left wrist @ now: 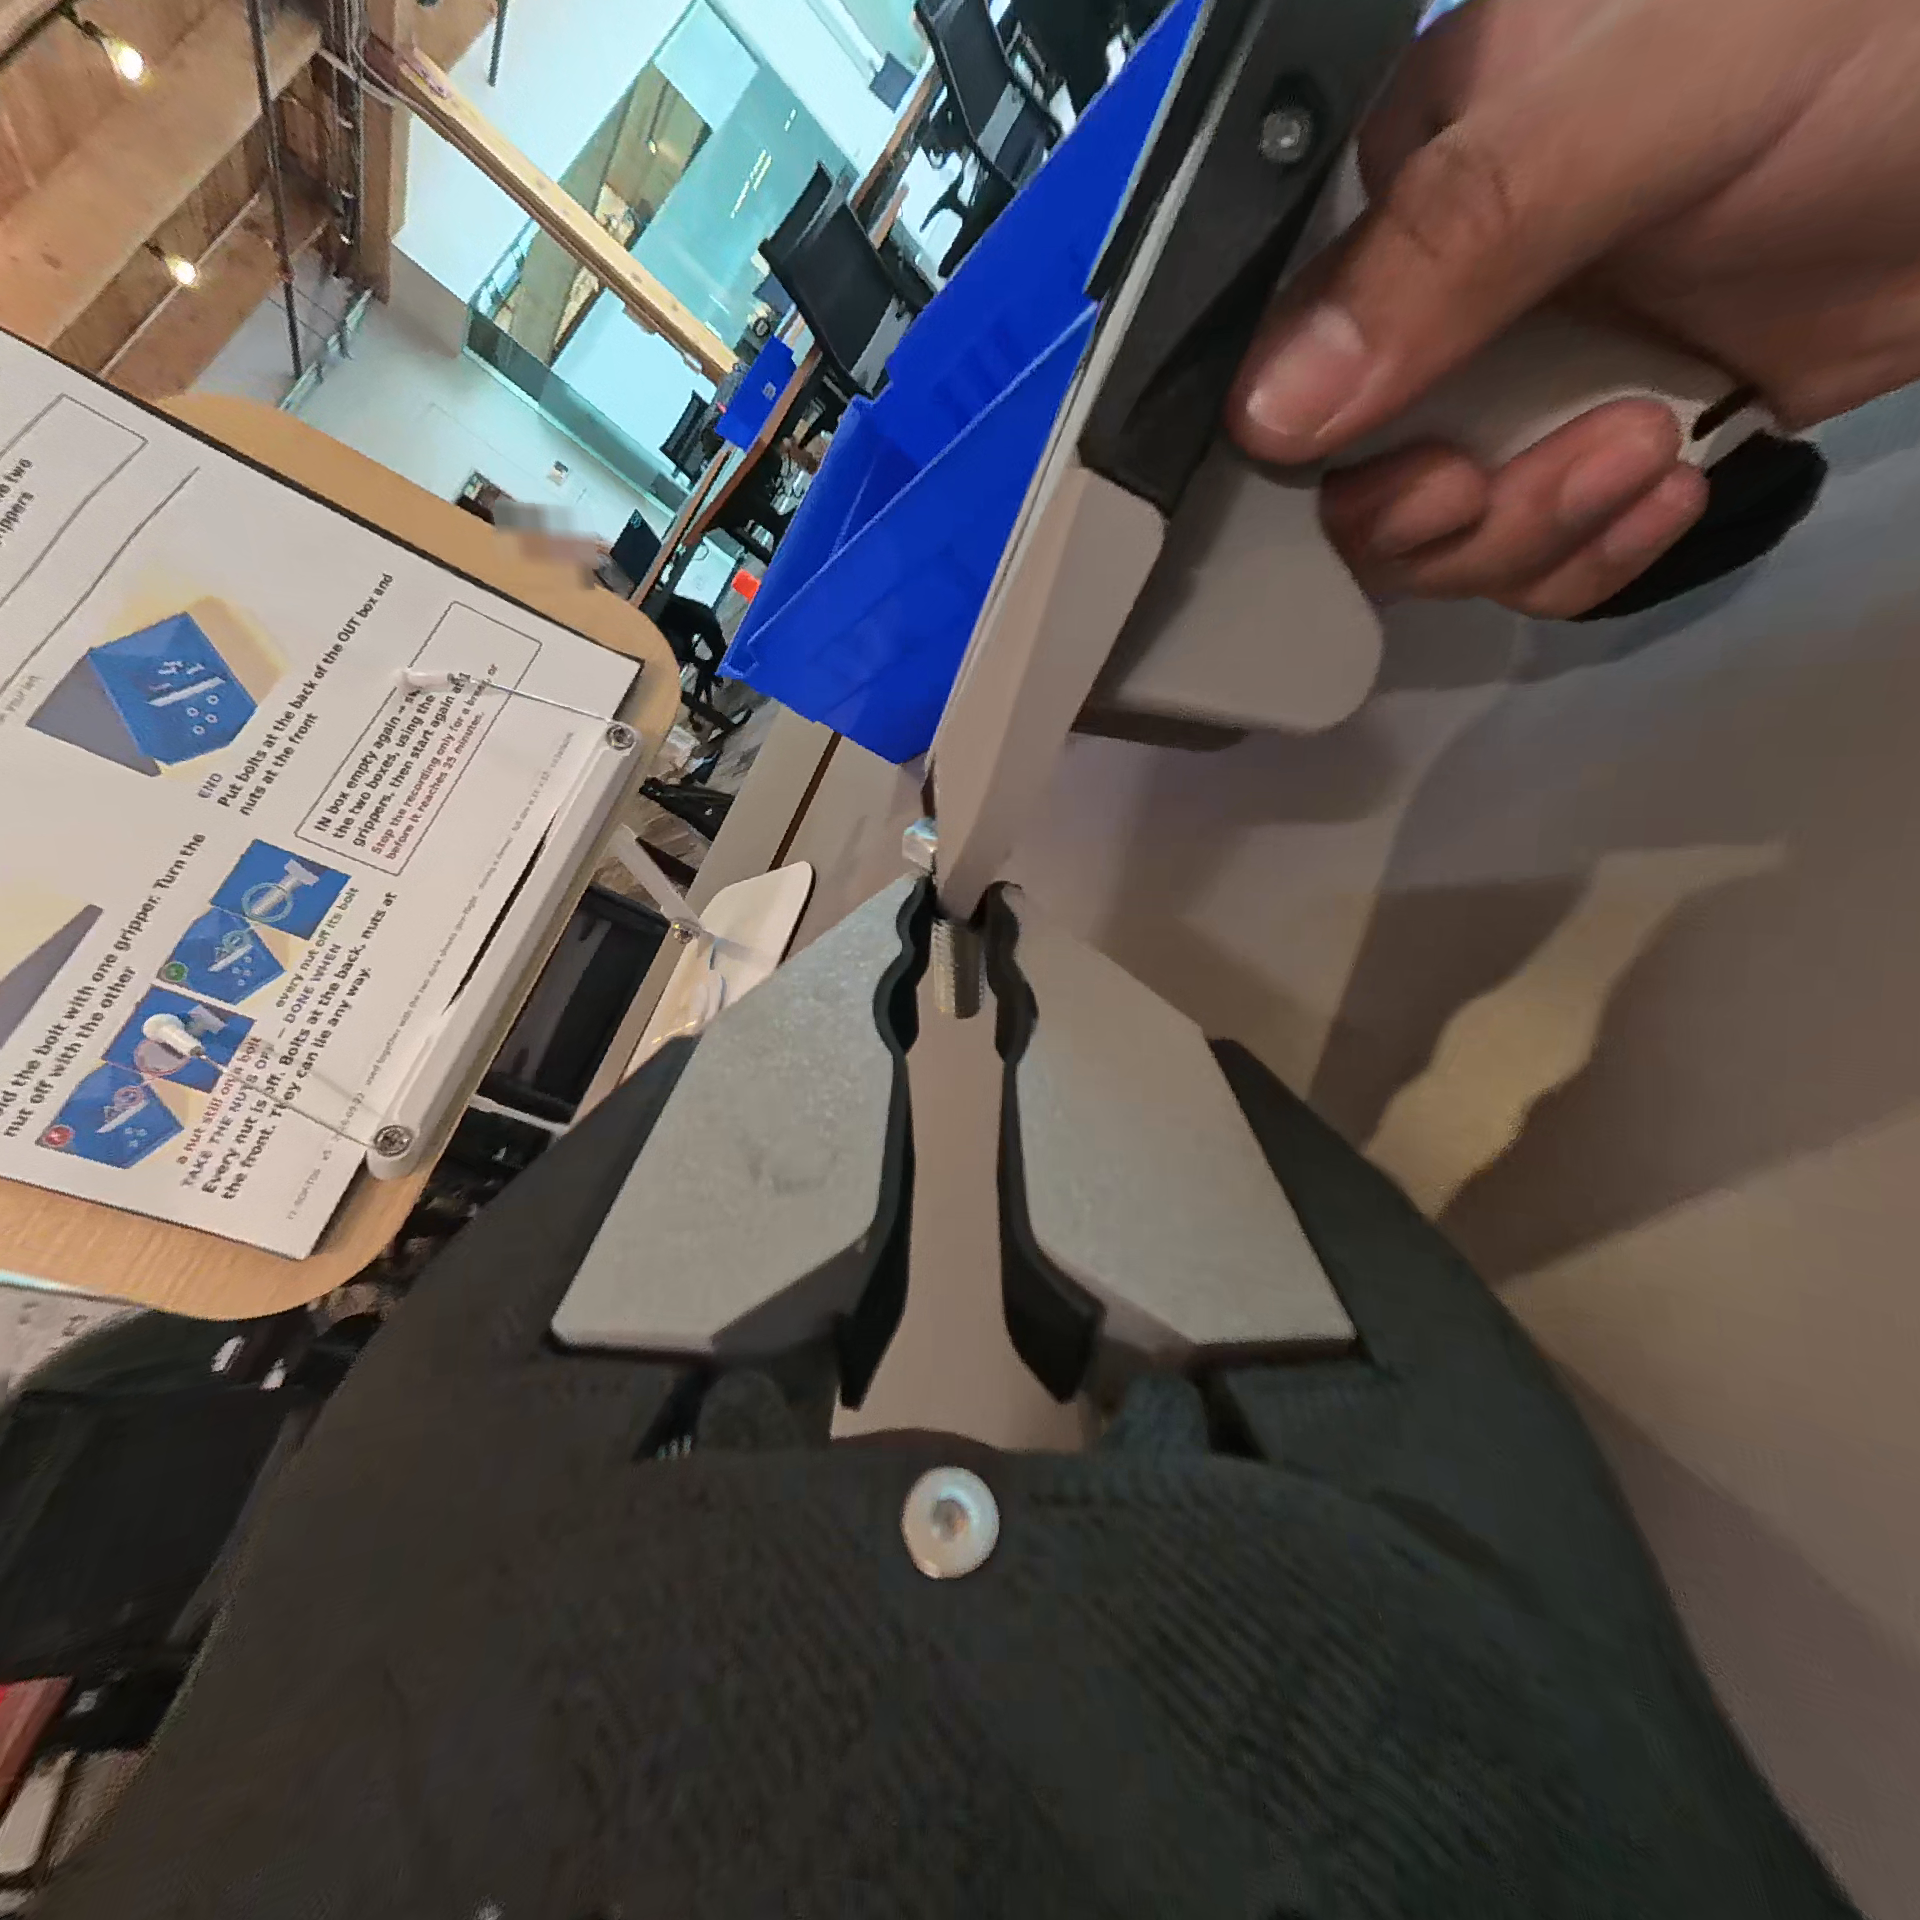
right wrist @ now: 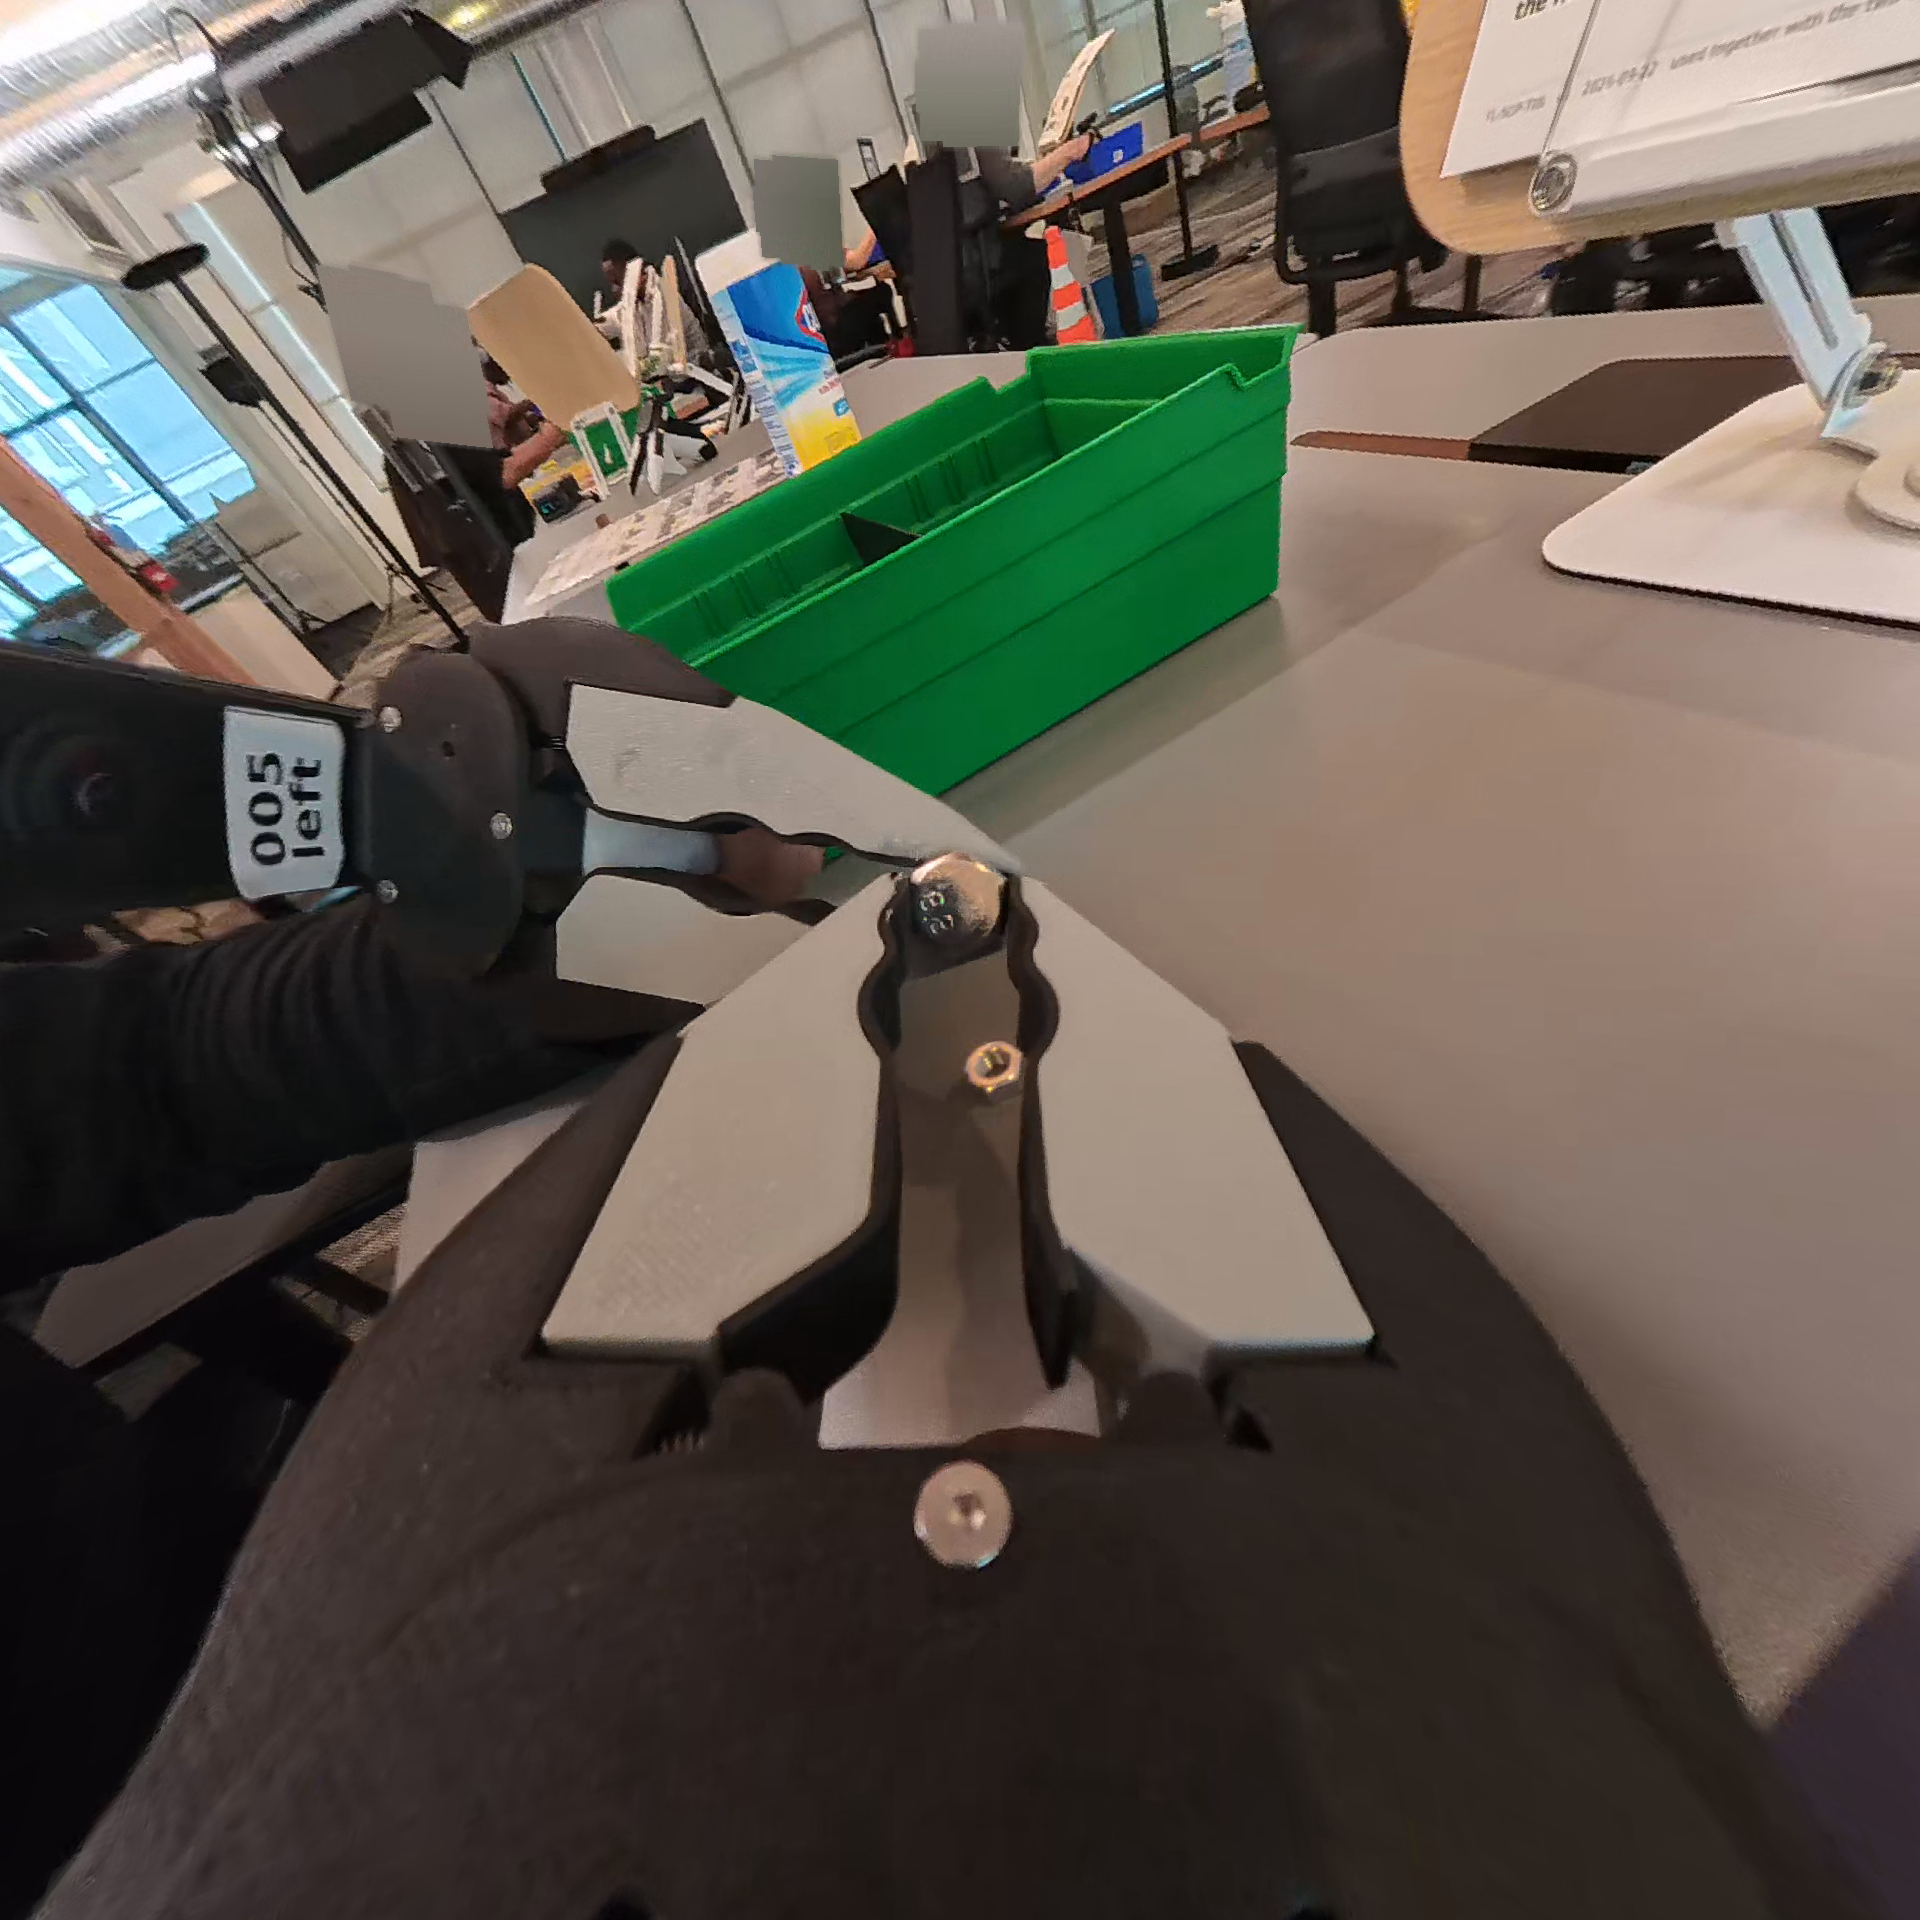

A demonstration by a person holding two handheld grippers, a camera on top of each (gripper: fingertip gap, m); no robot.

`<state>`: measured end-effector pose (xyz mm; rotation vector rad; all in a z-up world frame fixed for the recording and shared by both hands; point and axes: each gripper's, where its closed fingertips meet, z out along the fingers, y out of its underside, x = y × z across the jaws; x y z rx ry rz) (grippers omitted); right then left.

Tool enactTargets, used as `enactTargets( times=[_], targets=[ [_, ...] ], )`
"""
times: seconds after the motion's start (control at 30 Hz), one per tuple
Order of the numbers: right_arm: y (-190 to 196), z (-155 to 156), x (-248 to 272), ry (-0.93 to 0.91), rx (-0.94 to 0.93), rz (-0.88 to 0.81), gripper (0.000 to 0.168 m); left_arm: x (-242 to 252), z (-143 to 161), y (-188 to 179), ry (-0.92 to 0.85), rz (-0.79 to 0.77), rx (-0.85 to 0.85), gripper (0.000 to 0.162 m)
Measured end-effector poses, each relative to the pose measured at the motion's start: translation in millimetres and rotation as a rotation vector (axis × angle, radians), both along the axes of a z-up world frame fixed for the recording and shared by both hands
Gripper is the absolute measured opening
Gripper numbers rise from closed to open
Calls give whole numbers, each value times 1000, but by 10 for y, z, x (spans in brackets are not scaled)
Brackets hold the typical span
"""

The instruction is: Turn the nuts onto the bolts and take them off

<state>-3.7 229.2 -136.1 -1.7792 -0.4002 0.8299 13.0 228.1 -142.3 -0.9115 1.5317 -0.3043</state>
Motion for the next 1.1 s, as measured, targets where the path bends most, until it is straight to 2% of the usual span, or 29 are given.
enactTargets(
  times=[0.17, 0.23, 0.33, 0.43, 0.6, 0.7, 0.83, 0.97, 1.1],
  targets=[
    [-40, 104, 90, 53, 17, -7, 14, -48, 93, -9, -79, -32, -66, 8],
    [-73, 206, 145, 84, 51, -5, 14, -87, 170, 26, -130, -32, -119, 15],
    [-194, 441, 154, 205, 114, 62, 14, -111, 225, 46, -179, -68, -327, 26],
    [-293, 594, 124, 298, 151, 132, 14, -99, 237, -86, -190, -177, -482, 33],
    [-345, 553, -17, 365, 95, 233, 14, -97, 385, -191, -272, -239, -549, 28],
    [-339, 554, -19, 393, 81, 244, 14, -123, 413, -266, -273, -283, -523, 7],
    [-354, 542, -25, 358, 93, 247, 14, -131, 407, -278, -248, -292, -533, 6],
    [-355, 487, -30, 317, 81, 250, 14, -182, 541, -295, -308, -348, -649, 5],
    [-328, 444, -49, 315, 65, 247, 14, -210, 592, -278, -341, -352, -655, 0]
  ],
)
